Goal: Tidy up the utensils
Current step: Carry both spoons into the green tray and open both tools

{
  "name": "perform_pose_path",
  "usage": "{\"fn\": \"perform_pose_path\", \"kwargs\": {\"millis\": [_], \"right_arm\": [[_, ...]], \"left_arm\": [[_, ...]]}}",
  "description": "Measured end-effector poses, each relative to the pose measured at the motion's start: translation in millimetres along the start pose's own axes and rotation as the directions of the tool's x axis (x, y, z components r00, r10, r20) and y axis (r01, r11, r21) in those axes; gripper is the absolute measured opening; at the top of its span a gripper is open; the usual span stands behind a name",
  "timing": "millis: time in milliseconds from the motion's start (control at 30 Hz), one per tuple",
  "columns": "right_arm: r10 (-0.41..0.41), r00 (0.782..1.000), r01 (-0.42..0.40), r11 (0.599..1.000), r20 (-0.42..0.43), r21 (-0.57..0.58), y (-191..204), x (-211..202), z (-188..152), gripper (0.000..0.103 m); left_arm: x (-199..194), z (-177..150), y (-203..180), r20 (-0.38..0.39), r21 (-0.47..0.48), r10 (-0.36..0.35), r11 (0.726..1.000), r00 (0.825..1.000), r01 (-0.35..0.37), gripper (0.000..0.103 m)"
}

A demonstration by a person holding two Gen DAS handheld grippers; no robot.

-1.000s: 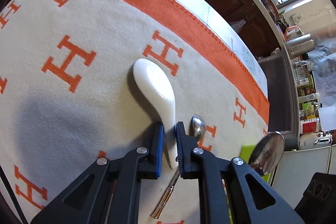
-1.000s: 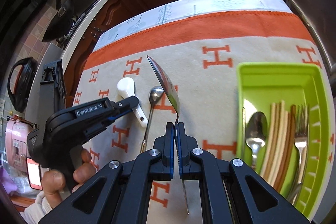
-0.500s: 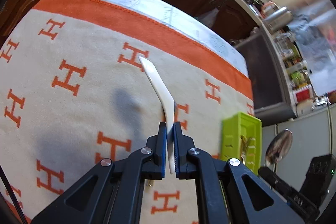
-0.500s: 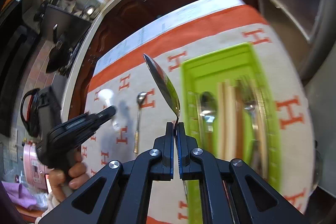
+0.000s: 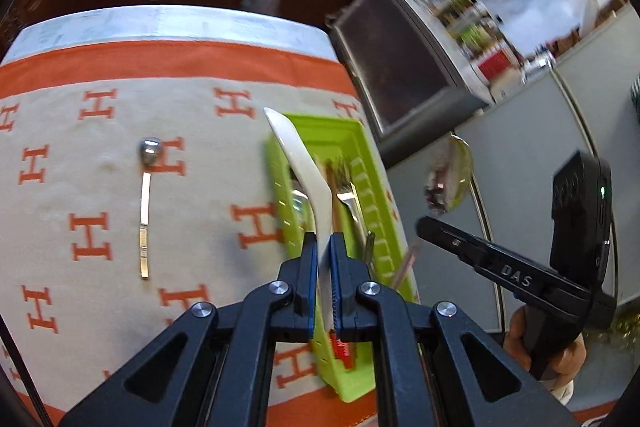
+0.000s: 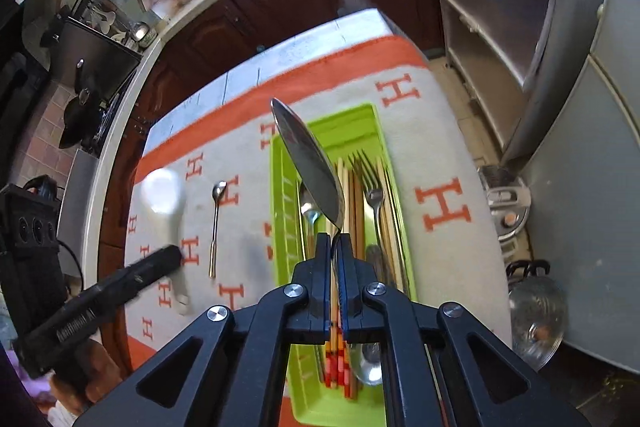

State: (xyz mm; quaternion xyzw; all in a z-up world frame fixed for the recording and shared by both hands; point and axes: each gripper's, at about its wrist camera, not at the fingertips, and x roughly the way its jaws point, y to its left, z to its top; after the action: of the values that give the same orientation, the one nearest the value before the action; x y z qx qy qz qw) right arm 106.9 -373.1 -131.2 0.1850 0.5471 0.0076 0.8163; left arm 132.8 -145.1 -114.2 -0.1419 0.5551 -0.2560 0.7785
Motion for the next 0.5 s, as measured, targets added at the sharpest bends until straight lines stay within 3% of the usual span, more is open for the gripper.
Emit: {"fn": "perform_pose_path", "kwargs": {"millis": [100,300,400,500], "right_arm": [[-0.071,0.997,0.07,0.997,-0.029,-0.027,-2,12,-6,0.003],[-0.06,0.991,0.063,0.998,-0.122,0.021,-13,53,-11,0.003],[-0.076,0.99,0.084,0.995,-0.12,0.056,-24,66,-10,0.004],[-0.027,0.994,0.036,0.996,-0.108,0.084,-32,68,-10,0.006]], "left_arm": [[21,-7,-22,-0.045,0.053,-0.011,0.999,0.999,0.014,0.004],[63,-12,-43,-0.108,0.103,0.023,0.995,0.994,-0.011,0.004],[78,-9,-38,-0.128,0.094,0.048,0.995,0.991,-0.037,0.004],[86,-7,-39,-0.133,0.095,0.066,0.994,0.989,-0.054,0.004]]}}
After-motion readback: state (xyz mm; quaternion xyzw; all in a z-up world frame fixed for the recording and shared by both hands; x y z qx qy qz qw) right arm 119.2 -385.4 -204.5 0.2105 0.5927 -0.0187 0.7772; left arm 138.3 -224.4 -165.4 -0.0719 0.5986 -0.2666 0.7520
